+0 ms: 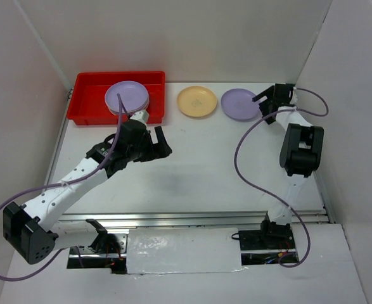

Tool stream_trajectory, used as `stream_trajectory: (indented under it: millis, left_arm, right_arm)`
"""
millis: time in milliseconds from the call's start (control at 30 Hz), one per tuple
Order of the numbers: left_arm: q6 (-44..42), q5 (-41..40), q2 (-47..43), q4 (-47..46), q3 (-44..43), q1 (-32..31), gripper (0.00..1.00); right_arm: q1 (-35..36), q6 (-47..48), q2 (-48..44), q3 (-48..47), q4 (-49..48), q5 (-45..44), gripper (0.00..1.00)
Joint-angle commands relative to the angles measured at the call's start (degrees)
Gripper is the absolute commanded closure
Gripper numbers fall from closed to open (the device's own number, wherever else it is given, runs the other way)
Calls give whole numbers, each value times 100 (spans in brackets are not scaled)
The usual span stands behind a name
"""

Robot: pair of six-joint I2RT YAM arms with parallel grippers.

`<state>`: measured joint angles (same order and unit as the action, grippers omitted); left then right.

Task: Place the plates into the plastic bin on the countertop

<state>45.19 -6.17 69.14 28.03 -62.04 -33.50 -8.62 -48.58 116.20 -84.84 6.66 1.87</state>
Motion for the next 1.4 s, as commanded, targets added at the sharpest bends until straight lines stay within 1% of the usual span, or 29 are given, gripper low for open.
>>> stream_trajectory:
  millis: [0,33,67,133,233,267,367,400,433,500,633,667,733,767,833,867,900,967,1033,1067,1100,1133,1167,1200,1233,1267,1300,1333,1367]
  left_arm:
    - [-36,-200,-261,-228,-160,-210,1]
    - [-10,-270,-235,-184,-177,-253,1]
    - [7,-349,-209,-88,-264,-271,1]
    - [-1,-454,-165,-43,-282,-298,1]
    - [43,-656,-112,132,-335,-324,1]
    - [60,-692,-120,167,-326,-333,1]
    - [34,-753,-191,168,-247,-298,1]
    - [25,-771,-191,202,-221,-272,1]
    - [8,-797,-191,255,-238,-263,1]
    - [-1,-990,-165,491,-326,-228,1]
    - [-89,-904,-243,458,-204,-26,1]
    - [-107,-842,-261,449,-134,79,1]
    - [-116,-719,-331,388,-54,141,1]
    - [-116,-692,-349,352,16,176,1]
    - [-116,-622,-384,308,95,203,1]
    - [-107,-604,-393,334,96,203,1]
    - [-116,-622,-402,352,104,194,1]
    - [-124,-657,-437,378,157,221,1]
    - [-150,-718,-472,387,201,290,1]
    - [-168,-753,-463,405,210,326,1]
    - [-177,-797,-446,448,210,361,1]
    - [-195,-824,-420,457,193,440,1]
    - [-212,-815,-393,449,158,475,1]
    - [-238,-806,-323,379,122,502,1]
    - [-291,-815,-270,344,52,528,1]
    - [-361,-737,-183,309,-122,546,1]
    - [-457,-640,9,160,-272,546,1]
    - [-693,-526,142,133,-439,572,1]
    - [-817,-273,317,132,-875,572,1]
  right_arm:
    - [89,-126,621,-1313,1099,-169,0]
    - [89,-108,753,-1629,1275,-169,0]
    - [98,-134,911,-1702,1286,-326,0]
    - [72,-134,1044,-1799,1207,-240,0]
    - [89,-134,1562,-2562,1776,-327,1]
    - [106,-126,1816,-3017,2152,-406,2]
    - [133,-126,2099,-3494,2594,-608,12]
    - [141,-117,2099,-3496,2578,-609,23]
    - [133,-152,2108,-3487,2612,-609,28]
    - [141,-161,2108,-3469,2700,-635,33]
    - [203,-108,2012,-3303,2780,-801,31]
    - [220,-99,1820,-2972,2597,-837,31]
    - [247,-125,1634,-2610,2377,-829,29]
    - [256,-134,1521,-2399,2262,-811,29]
    - [256,-126,1633,-2475,2392,-820,32]
    - [238,-126,1695,-2554,2489,-802,35]
    - [230,-117,1773,-2642,2559,-759,52]
    - [186,-117,1871,-2749,2674,-636,69]
    - [168,-187,1697,-2548,2666,-670,94]
    - [168,-248,1573,-2442,2657,-749,100]
    - [159,-284,1407,-2276,2596,-923,100]
    - [168,-336,1205,-1909,2526,-1030,100]
    - [168,-337,751,-1731,2412,-1170,100]
    - [185,-284,494,-1599,2419,-1571,100]
    - [212,-223,-22,-1380,2454,-1819,100]
    - [342,-109,-271,-1291,2568,-2083,100]
    - [474,310,-561,-1150,2586,-2686,100]
    - [615,749,-1094,-853,2386,-2874,100]
    - [790,1206,-1213,-833,2463,-2981,100]
